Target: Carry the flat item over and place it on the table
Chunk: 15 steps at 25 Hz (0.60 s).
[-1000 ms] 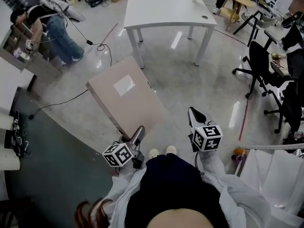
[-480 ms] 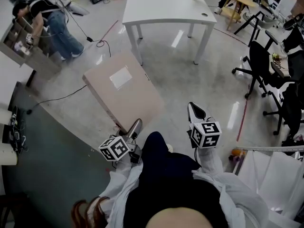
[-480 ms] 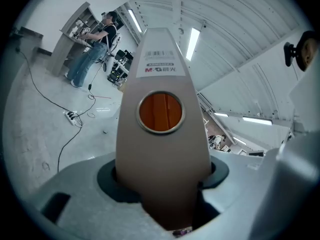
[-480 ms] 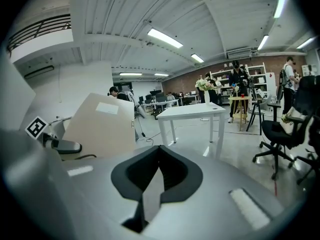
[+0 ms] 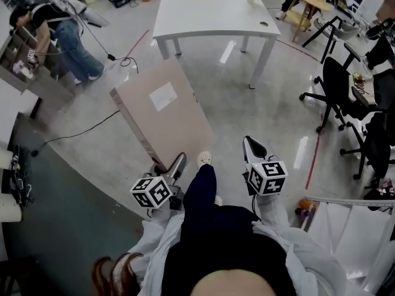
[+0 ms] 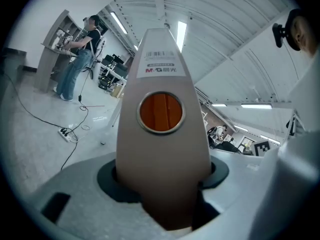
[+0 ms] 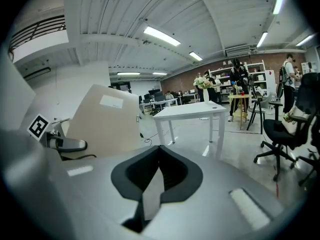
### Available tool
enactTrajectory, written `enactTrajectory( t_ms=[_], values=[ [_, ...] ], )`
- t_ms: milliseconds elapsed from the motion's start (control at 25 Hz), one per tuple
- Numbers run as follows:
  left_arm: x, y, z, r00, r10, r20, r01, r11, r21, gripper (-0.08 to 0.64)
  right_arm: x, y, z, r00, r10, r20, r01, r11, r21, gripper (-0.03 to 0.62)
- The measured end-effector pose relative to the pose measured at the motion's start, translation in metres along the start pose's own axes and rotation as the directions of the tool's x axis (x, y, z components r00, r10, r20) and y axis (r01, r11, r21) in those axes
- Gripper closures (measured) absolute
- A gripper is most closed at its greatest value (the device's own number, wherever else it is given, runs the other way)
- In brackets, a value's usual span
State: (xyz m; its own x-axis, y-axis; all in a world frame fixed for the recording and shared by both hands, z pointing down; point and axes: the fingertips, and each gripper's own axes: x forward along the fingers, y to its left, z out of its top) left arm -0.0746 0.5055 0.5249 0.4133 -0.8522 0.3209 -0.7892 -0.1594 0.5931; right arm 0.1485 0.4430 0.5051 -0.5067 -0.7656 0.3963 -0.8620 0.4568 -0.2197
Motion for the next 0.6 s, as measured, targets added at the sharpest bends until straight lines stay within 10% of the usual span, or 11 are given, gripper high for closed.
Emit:
enactTrajectory(
  t_ms=[600],
  values=[
    [0.14,0.053,0.129,0.999,-0.036,0.031,0.039,0.995,-0.089,0.284,0.148,-0.045,0.115,0.999,-0.022,0.034,0.023,1.0,-0.008,0.581]
  ],
)
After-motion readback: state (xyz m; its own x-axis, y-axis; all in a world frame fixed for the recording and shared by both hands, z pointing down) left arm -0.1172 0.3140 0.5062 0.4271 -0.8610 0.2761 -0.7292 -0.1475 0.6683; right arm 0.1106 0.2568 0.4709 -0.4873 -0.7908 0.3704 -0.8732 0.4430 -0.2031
